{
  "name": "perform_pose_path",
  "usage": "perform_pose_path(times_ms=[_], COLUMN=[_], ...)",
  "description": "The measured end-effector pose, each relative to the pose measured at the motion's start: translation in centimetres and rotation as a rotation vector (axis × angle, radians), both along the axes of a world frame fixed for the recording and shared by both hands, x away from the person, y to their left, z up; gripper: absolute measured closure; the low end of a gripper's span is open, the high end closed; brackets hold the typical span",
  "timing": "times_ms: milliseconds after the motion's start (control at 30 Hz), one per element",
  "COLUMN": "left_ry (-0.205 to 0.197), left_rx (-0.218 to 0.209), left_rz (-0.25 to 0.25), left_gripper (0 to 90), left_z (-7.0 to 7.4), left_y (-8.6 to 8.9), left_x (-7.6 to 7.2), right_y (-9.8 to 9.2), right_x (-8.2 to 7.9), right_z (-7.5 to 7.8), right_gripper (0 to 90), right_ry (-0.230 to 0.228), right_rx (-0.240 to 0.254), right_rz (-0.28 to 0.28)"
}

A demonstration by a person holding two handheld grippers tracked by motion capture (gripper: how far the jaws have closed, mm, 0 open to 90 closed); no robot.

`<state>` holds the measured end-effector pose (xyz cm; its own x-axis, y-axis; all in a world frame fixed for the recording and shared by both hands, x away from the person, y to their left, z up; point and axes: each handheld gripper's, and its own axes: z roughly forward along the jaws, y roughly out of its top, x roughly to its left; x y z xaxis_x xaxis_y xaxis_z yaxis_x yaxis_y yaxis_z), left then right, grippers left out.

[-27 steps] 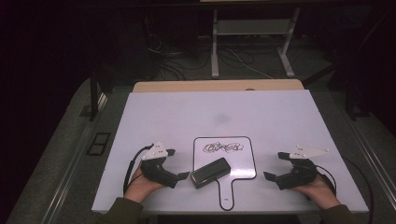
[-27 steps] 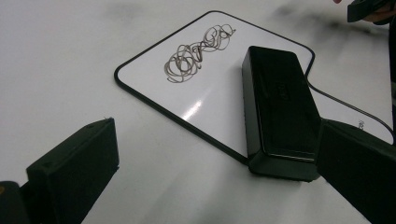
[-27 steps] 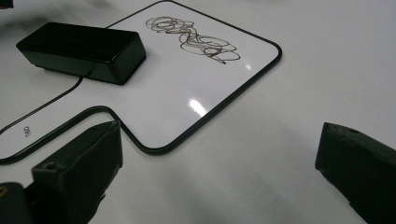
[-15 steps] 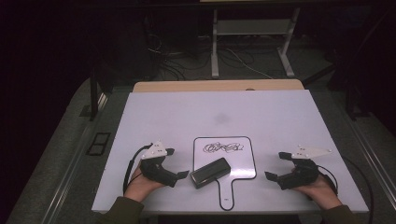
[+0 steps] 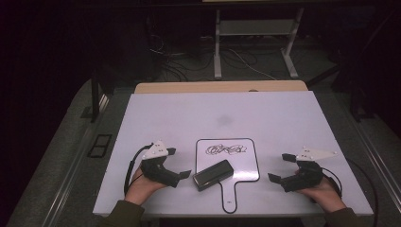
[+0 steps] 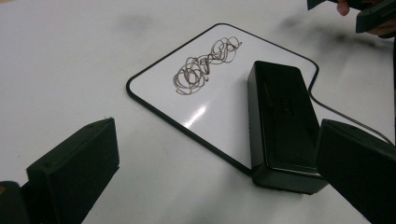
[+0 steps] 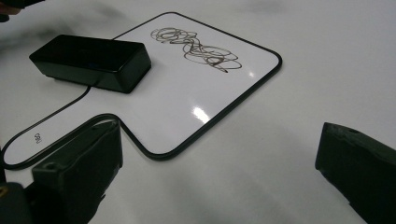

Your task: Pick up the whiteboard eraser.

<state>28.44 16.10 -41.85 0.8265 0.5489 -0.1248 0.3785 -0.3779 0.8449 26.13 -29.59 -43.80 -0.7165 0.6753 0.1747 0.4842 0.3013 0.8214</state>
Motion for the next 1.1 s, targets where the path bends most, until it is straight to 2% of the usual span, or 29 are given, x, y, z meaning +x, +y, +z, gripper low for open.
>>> perform_pose_path(times_ms=[467,633,1100], left_ry=[0.003,0.002,0.012], left_rx=[0.001,-0.013,-0.007], left_rz=[0.005,0.007,-0.010], left_gripper=[0.0,0.0,0.0], left_z=[0.2,0.4,0.6], left_y=[-0.5,-0.8,-1.9], left_x=[0.3,0.3,0.8], right_y=[-0.2,-0.2,-0.3], right_x=[0.2,0.2,0.4], right_z=[0.0,0.0,0.0], right_gripper=[0.0,0.0,0.0], right_ry=[-0.003,-0.001,0.009], right_rx=[0.017,0.023,0.038], right_rz=[0.007,0.012,0.010])
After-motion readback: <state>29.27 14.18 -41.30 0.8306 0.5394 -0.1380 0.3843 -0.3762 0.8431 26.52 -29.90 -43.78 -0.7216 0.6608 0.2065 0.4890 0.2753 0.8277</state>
